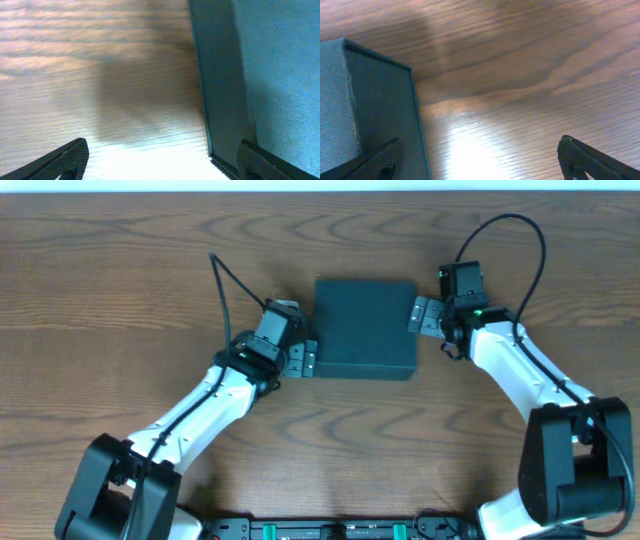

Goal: Pack container

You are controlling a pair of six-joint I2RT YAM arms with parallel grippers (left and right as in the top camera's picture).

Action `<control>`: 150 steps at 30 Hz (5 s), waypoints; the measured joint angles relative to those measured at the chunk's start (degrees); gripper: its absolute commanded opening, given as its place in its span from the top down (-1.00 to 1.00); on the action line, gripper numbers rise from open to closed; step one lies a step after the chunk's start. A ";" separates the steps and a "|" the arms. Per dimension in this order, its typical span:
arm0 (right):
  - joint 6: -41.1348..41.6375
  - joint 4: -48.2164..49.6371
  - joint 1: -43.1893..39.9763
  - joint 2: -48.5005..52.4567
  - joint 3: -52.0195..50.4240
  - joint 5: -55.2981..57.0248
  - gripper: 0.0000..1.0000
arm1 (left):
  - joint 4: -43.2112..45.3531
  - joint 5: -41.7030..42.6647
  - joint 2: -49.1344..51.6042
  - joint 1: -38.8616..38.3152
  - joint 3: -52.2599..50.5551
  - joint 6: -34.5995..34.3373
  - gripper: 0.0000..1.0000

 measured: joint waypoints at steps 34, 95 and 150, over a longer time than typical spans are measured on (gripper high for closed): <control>6.21 1.60 10.38 0.55 -0.15 0.17 -0.98 | -7.13 -7.37 -4.63 6.45 0.00 1.62 -0.91; -10.05 -31.61 18.60 -73.79 -0.98 -5.07 -0.99 | -52.09 0.57 -64.19 3.65 0.07 8.00 -0.91; -13.35 -37.62 3.17 -97.79 -40.15 -3.30 -0.97 | -53.94 1.42 -64.19 3.65 0.07 8.00 -0.90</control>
